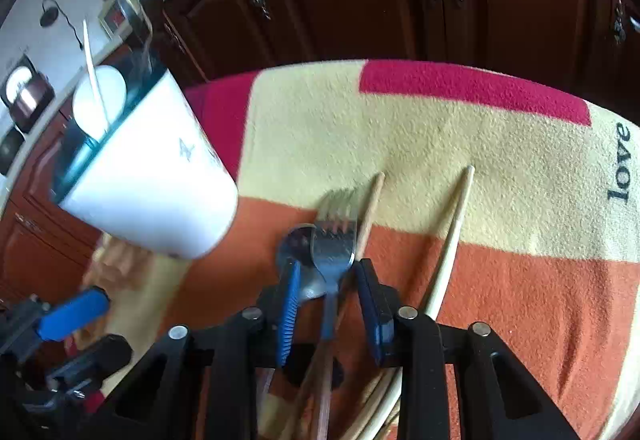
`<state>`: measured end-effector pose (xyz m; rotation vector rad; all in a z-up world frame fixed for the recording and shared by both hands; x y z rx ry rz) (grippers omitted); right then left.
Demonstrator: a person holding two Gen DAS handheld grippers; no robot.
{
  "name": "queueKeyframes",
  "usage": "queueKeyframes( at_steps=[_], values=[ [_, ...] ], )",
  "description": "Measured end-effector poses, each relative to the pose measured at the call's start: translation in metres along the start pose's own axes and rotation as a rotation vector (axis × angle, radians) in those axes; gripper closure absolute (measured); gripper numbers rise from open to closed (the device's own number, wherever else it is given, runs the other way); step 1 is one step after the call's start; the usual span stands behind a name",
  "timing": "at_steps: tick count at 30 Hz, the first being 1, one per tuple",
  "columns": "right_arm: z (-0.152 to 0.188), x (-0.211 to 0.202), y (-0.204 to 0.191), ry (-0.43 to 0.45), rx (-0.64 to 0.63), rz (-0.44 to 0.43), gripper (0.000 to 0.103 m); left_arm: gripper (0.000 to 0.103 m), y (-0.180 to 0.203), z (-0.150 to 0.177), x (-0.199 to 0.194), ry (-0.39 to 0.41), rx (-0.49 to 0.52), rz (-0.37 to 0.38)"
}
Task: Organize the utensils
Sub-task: 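Move both tools back to the utensils, right tool approaching a metal fork, then grasp the metal fork with the right tool while the left tool grasps a wooden chopstick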
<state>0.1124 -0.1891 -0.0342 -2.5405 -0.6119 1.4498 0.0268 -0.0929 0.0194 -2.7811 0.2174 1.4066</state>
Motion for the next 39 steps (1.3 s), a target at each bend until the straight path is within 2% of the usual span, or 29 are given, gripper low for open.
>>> queueKeyframes(
  at_steps=[1,2,8,11,15,19,22,24,27,31,35,39],
  values=[
    [0.001,-0.001,0.001,0.004,0.006,-0.007,0.096,0.061,0.001,0.0,0.0,-0.001,0.0,0.001],
    [0.003,-0.008,0.003,0.021,0.023,-0.026,0.097,0.061,0.001,0.0,0.0,0.0,0.001,0.001],
    [0.018,-0.062,0.019,0.114,0.081,-0.104,0.098,0.061,0.005,-0.001,0.005,-0.007,-0.013,0.004],
    [0.029,-0.088,0.039,0.142,0.121,-0.1,0.101,0.061,0.01,-0.003,0.009,-0.012,-0.023,0.012],
    [0.043,-0.104,0.078,0.143,0.203,-0.047,0.101,0.061,0.02,-0.004,0.023,-0.047,-0.031,0.019],
    [0.054,-0.106,0.113,0.121,0.29,-0.029,0.1,0.061,0.03,-0.002,0.037,-0.078,-0.019,0.011],
    [0.057,-0.101,0.124,0.082,0.316,-0.041,0.1,0.061,0.035,-0.001,0.044,-0.097,-0.012,0.01],
    [0.057,-0.097,0.128,0.065,0.296,-0.005,0.099,0.061,0.037,0.001,0.05,-0.116,-0.008,0.01],
    [0.054,-0.102,0.128,0.081,0.258,0.024,0.096,0.061,0.038,0.002,0.056,-0.137,-0.017,0.016],
    [0.054,-0.11,0.13,0.107,0.265,0.02,0.077,0.061,0.037,-0.001,0.053,-0.121,-0.031,0.026],
    [0.055,-0.115,0.148,0.122,0.311,0.04,0.077,0.062,0.044,-0.009,0.049,-0.104,-0.021,0.048],
    [0.057,-0.112,0.159,0.125,0.357,0.02,0.077,0.066,0.059,-0.012,0.06,-0.134,0.014,0.036]
  ],
)
Point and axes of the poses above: each gripper's, at about its wrist camera, not at the fingertips, and x roughly the way its jaws point, y to its right, z to its underside, the point moved 6 cm from there along x, roughly the way its jaws point, and after that the axes turned 5 degrees about -z, right-handed, at the moved point
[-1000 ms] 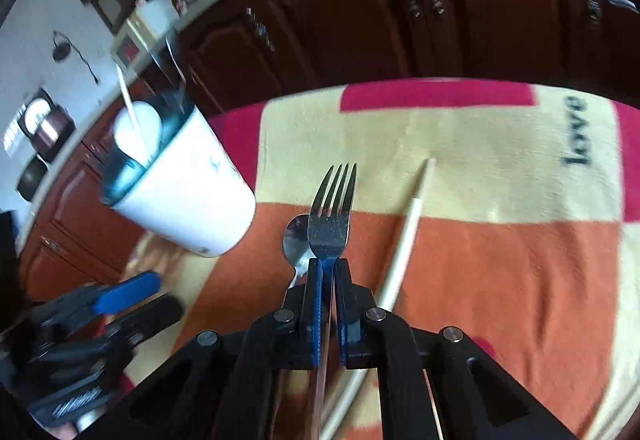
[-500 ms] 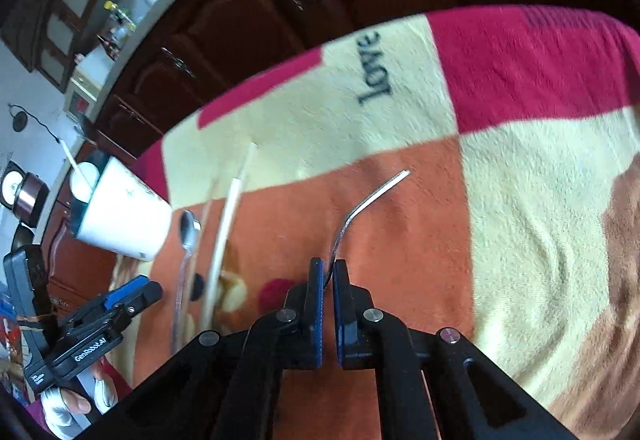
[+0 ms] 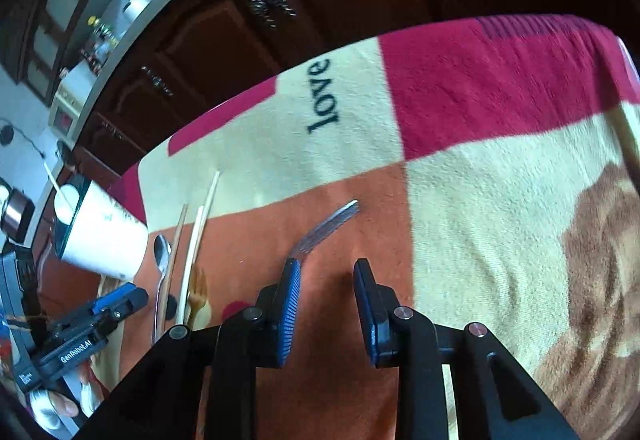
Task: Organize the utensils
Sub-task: 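Grasp the metal fork with the right tool while the left tool grasps a wooden chopstick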
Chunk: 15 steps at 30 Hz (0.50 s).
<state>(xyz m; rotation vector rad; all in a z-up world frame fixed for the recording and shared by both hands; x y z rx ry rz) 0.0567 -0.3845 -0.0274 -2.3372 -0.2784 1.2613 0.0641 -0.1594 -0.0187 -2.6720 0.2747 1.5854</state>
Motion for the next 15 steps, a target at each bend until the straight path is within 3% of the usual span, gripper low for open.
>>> queueKeyframes(
  at_steps=[7,15],
  values=[
    [-0.007,-0.001,0.003,0.025,0.0,-0.029,0.077,0.071,0.022,-0.006,0.018,-0.048,0.063,-0.033],
    [-0.02,0.012,0.013,0.045,-0.037,-0.017,0.077,0.071,0.022,-0.022,0.034,-0.069,0.035,-0.032]
  ],
)
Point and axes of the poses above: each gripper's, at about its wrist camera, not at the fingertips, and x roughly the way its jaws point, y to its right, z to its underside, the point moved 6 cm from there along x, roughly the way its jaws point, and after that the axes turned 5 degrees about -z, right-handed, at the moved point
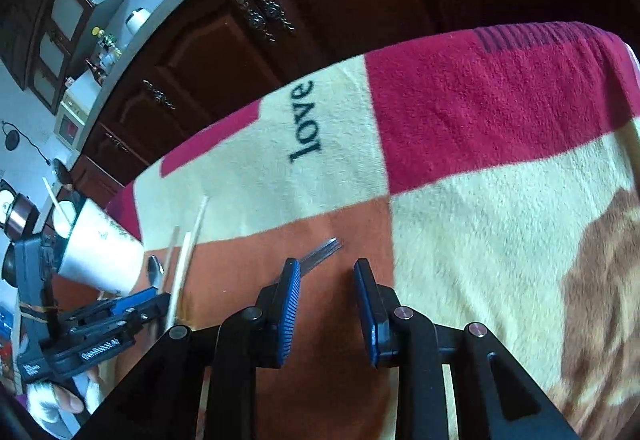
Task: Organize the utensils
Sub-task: 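Grasp the metal fork with the right tool while the left tool grasps a wooden chopstick, then lift the chopstick with the left tool while the right tool carries the fork to the holder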
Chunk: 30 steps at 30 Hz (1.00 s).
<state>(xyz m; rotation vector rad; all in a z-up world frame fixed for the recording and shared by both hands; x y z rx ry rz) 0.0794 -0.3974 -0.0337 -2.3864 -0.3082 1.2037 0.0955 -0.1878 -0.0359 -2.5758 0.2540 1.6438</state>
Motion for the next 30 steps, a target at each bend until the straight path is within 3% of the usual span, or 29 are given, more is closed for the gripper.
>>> queueKeyframes(
  at_steps=[7,13,14,15,16,17,20,30],
  values=[
    [-0.008,0.019,-0.022,0.0,-0.069,-0.001,0.077,0.071,0.001,-0.015,0.005,-0.01,-0.016,0.014],
    [-0.008,0.023,-0.02,0.002,-0.056,-0.036,0.077,0.071,0.005,-0.022,0.006,-0.002,-0.003,0.014],
    [-0.008,0.023,-0.02,0.008,-0.052,-0.042,0.077,0.073,0.005,-0.022,0.007,0.001,0.0,0.014],
    [-0.009,0.025,-0.02,0.013,-0.049,-0.051,0.081,0.082,0.006,-0.023,0.007,0.002,0.004,0.02],
    [-0.009,0.026,-0.021,0.01,-0.049,-0.058,0.092,0.094,0.008,-0.023,0.008,0.004,0.007,0.016],
    [-0.008,0.027,-0.023,0.008,-0.053,-0.068,0.094,0.097,0.009,-0.024,0.008,0.007,0.009,0.016],
    [-0.008,0.014,-0.031,0.045,-0.085,-0.073,0.1,0.098,0.009,-0.022,0.002,0.013,0.001,0.093],
    [-0.013,-0.061,-0.076,0.172,-0.174,-0.101,0.102,0.098,0.001,-0.008,-0.071,0.135,0.025,0.209]
  ],
)
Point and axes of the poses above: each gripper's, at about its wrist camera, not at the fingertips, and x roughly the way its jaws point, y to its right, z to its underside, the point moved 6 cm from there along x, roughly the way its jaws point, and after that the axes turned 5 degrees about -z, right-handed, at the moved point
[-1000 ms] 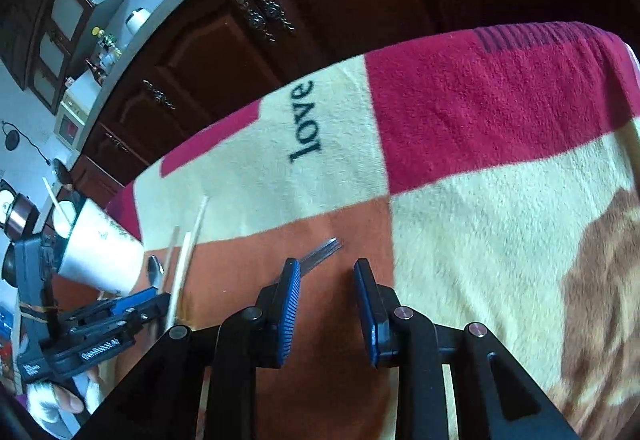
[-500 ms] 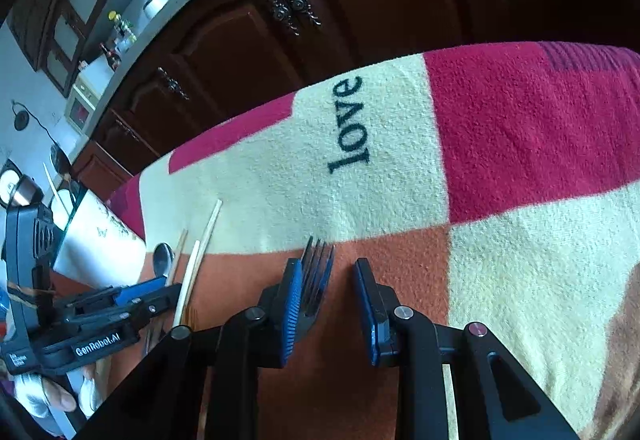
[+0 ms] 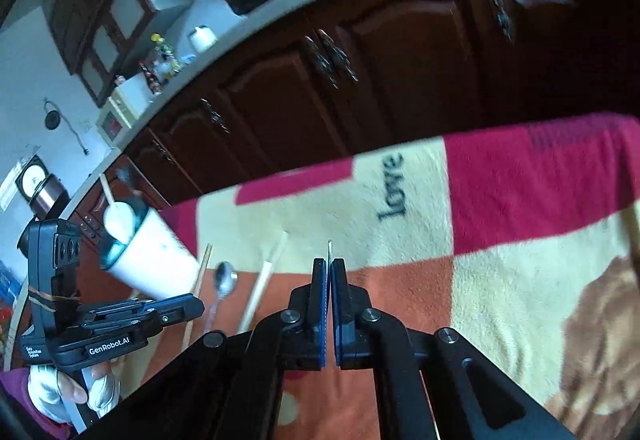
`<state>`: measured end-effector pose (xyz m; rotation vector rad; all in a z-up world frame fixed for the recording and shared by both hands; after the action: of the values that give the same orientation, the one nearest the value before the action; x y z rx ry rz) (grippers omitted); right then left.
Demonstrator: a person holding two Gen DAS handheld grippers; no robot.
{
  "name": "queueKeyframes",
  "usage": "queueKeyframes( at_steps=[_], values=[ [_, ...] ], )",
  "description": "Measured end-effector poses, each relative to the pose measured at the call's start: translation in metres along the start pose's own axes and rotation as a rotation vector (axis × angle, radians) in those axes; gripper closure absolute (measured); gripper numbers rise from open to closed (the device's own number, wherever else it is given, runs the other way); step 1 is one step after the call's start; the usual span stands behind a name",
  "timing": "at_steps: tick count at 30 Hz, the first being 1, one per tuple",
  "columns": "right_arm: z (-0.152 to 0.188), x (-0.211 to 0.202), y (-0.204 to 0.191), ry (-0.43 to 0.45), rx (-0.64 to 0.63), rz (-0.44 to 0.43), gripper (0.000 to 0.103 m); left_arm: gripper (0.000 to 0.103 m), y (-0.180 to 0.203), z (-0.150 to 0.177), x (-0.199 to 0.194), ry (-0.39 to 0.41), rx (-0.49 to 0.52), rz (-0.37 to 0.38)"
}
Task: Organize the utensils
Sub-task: 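Lift the chopstick with the left tool while the right tool carries the fork to the holder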
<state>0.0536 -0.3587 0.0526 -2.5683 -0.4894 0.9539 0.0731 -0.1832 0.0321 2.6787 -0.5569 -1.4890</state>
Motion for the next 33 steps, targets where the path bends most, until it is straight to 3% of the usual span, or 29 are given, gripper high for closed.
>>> queueKeyframes(
  at_steps=[7,20,28,33],
  values=[
    [-0.024,-0.025,-0.05,0.046,-0.116,0.015,0.101,0.098,-0.006,0.002,-0.063,0.083,-0.003,0.018],
    [-0.067,-0.033,-0.141,0.097,-0.235,-0.022,0.101,0.098,-0.047,-0.015,-0.133,0.19,-0.044,-0.028],
    [-0.104,-0.023,-0.201,0.166,-0.279,-0.054,0.101,0.098,-0.088,-0.067,-0.181,0.314,-0.063,-0.082],
    [-0.125,0.004,-0.237,0.205,-0.31,-0.055,0.102,0.098,-0.125,-0.106,-0.193,0.385,-0.13,-0.114]
  ],
)
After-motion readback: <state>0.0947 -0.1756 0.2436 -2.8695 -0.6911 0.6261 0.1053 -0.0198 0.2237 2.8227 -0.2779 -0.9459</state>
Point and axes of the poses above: each gripper's, at about its wrist camera, not at the fingertips, and x roughly the way its jaws point, y to its right, z to its underside, the point moved 6 cm from there along x, roughly the way its jaws point, and after that the axes turned 5 degrees about -z, right-handed, at the moved point
